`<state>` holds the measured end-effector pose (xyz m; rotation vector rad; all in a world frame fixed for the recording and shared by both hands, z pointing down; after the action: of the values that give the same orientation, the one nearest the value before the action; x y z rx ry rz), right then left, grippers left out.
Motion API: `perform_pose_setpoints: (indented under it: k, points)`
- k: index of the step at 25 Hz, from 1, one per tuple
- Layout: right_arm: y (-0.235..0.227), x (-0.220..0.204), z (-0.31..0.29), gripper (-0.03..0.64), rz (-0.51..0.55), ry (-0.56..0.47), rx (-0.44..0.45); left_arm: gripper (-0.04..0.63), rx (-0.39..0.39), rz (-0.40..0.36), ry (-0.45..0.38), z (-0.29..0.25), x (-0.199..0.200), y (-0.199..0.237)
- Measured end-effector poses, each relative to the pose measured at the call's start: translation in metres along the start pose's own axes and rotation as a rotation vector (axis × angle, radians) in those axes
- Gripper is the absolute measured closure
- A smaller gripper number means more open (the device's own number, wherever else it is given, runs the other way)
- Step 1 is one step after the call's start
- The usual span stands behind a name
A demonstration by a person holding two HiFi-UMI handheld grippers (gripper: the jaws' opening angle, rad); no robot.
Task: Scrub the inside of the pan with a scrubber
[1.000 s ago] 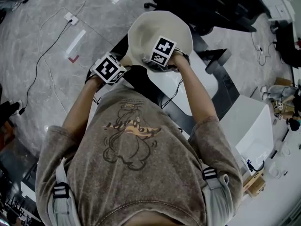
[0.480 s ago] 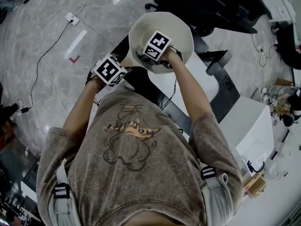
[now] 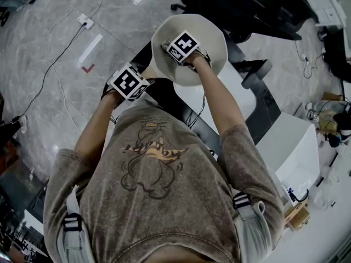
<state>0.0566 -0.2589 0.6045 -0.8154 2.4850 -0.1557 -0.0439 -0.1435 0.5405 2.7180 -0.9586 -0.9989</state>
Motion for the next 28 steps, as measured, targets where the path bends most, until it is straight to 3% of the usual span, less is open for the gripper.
perform_pose_setpoints:
  k: [15,28]
  points:
    - [-0.071,-0.020,0.030,0.532,-0.064,-0.024,-0.214,0.370,0.001,0.010,-0.020,-0.001,-0.001,0.000]
    - [-0.078,-0.049,0.046,0.532,-0.077,0.069,-0.257,0.370,0.013,0.008,-0.017,-0.002,-0.001,-0.002]
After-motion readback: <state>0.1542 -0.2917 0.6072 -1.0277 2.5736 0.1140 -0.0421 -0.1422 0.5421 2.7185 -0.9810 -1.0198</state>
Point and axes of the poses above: the fingertips, and each gripper's own axes: z backward along the fingers, y to its left, x out of its top, the point moved 5 cm from there along z, backward along the fingers, and after that the axes turned 7 degrees about -y, right-handed, at the moved point
